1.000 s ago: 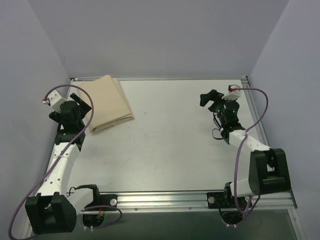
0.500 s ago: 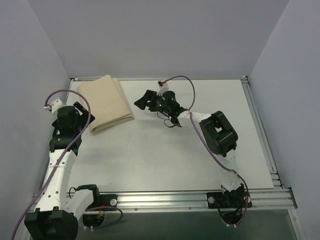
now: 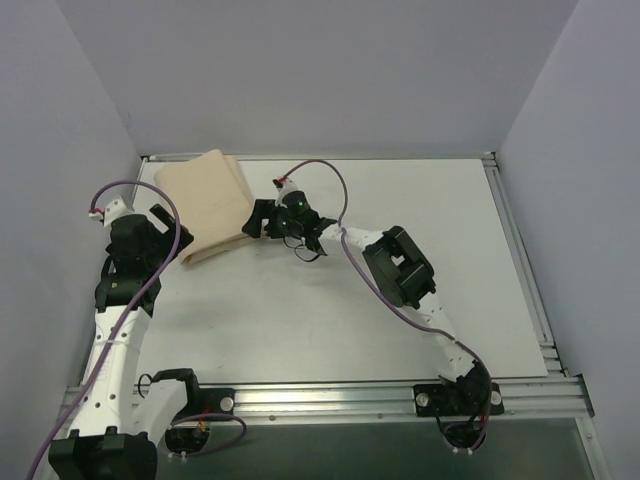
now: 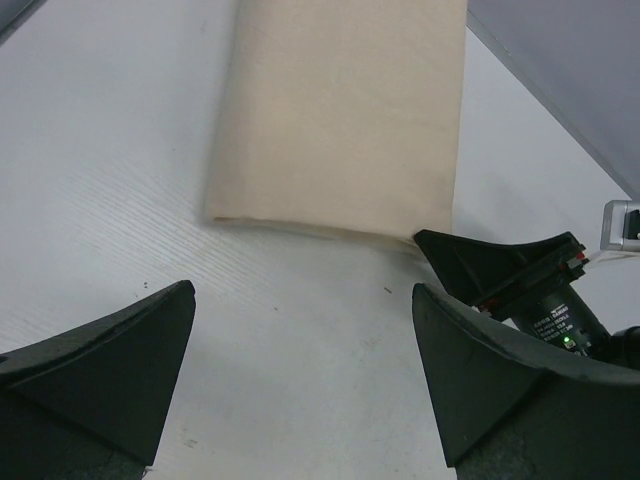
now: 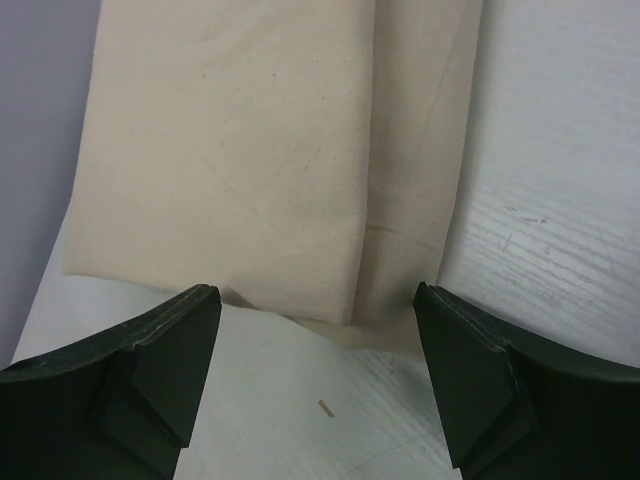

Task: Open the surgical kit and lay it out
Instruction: Move the surgical kit at the center of the board.

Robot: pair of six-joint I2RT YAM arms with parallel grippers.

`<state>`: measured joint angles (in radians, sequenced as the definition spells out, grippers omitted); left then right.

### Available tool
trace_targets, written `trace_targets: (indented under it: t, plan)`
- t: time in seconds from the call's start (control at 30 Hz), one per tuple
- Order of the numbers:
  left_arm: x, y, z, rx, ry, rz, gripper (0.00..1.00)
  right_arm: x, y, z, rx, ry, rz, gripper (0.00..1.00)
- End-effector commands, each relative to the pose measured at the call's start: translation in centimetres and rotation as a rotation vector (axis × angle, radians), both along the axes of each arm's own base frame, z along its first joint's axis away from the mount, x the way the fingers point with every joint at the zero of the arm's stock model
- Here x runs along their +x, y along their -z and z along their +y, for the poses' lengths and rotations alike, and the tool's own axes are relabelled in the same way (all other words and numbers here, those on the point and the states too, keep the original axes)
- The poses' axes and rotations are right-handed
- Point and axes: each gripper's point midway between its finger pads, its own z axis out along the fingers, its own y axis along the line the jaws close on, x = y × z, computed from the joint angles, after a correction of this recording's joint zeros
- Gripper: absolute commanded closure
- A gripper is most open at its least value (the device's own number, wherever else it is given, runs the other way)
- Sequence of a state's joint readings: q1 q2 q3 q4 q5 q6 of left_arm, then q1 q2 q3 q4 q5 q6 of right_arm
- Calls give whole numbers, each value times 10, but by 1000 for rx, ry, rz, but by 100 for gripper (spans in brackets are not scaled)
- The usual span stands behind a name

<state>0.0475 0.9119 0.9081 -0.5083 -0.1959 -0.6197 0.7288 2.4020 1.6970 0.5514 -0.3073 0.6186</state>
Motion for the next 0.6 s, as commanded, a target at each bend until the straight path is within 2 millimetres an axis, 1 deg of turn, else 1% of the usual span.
trace_targets:
  t: [0.0,0.03,0.07,0.13,0.17,0.2,0.23,0.27,0.3,0.33,0.37,0.4,0.43,0.47,0.53,0.57]
  plan:
    - [1,-28,-3,3,26,-66,1,14,-4,4,-37,-13,-37,21]
    - [2,-28,-4,-2,32,-68,1,13,5,5,-50,-18,-25,21]
    - [3,-28,-5,-6,33,-72,1,14,3,7,-54,-21,-30,21]
    - [4,-27,-7,-15,42,-70,1,13,12,9,-64,-34,-18,22]
    - [4,-27,-8,-16,44,-70,1,12,15,9,-77,-36,-11,25]
    - [5,-26,-7,-16,43,-67,0,15,11,13,-77,-37,-20,26]
    - [5,-27,-8,-16,47,-70,0,15,19,13,-96,-39,-18,28]
    - [5,-27,-8,-15,47,-71,0,15,22,11,-112,-40,-4,35]
    - [5,-28,-7,-13,47,-73,0,17,18,15,-107,-44,-13,39]
    - [5,-28,-7,-12,47,-69,0,18,20,13,-112,-41,-7,43]
    - [5,-28,-7,-10,47,-67,0,19,21,13,-114,-38,-6,50]
    - [5,-28,-7,-9,49,-65,0,19,18,12,-113,-33,-11,55]
    - [6,-25,-7,-8,50,-53,0,20,15,8,-116,-20,-15,59]
    - [6,-24,-8,-10,52,-45,0,24,12,5,-117,6,-28,68]
    - [9,-17,-9,-20,58,-14,0,25,7,-4,-114,30,-30,78]
    - [10,-15,-11,-28,66,-6,0,31,5,-12,-108,56,-32,87]
